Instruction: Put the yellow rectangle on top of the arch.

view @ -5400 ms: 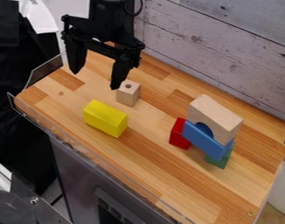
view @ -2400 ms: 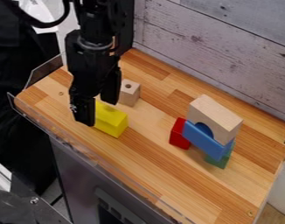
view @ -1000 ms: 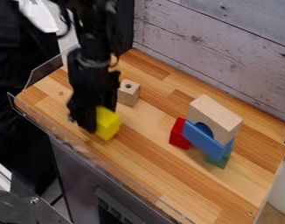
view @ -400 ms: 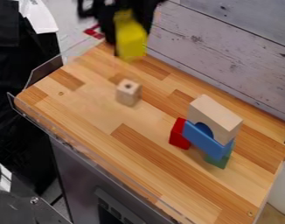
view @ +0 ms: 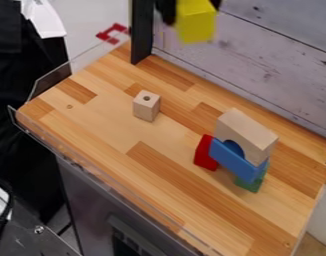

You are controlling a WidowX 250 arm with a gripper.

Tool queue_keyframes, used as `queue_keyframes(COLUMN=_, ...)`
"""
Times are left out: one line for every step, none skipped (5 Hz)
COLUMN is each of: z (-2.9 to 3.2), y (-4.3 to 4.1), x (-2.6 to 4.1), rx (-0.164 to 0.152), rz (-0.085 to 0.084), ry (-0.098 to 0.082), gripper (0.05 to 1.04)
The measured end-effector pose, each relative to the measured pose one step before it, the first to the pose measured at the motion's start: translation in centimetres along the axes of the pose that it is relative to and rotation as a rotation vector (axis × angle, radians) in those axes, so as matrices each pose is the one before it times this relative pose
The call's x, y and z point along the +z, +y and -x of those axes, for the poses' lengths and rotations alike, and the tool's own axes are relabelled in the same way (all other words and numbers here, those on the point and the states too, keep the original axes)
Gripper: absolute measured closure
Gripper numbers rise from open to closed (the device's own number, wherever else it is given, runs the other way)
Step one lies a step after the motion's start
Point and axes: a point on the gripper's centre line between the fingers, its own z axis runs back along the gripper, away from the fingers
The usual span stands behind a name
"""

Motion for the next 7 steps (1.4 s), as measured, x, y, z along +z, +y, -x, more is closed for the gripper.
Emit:
queue_keyframes(z=2.474, y=-0.628, x=-1.057, rx=0.0548, rz=0.0054, ry=0.0644, gripper=0.496)
queue_keyframes(z=1.849, y=-0.061, x=-1.455, rx=0.0229, rz=-0.0112, ry=0.0535, gripper=0.496)
queue_keyframes(z=1.529, y=-0.328, x=-1.449, rx=0.0357, rz=-0.0191, ry=0.0518, gripper=0.496)
queue_keyframes(z=0.788, y=-0.704, x=-1.383, rx=0.0278, rz=-0.0184, ry=0.0206, gripper=0.496)
queue_keyframes(z=0.265, y=-0.86, x=-1.363, rx=0.0273, rz=-0.032, ry=-0.0074, gripper=0.496)
queue_keyframes(z=-0.36, y=-1.06, x=-0.596, rx=0.0411, rz=-0.0252, ry=-0.033, gripper=0.496)
queue_keyframes(z=-0.252, y=-0.351, x=-0.14, rx=0.0543, rz=0.0033, ry=-0.0448, gripper=0.496)
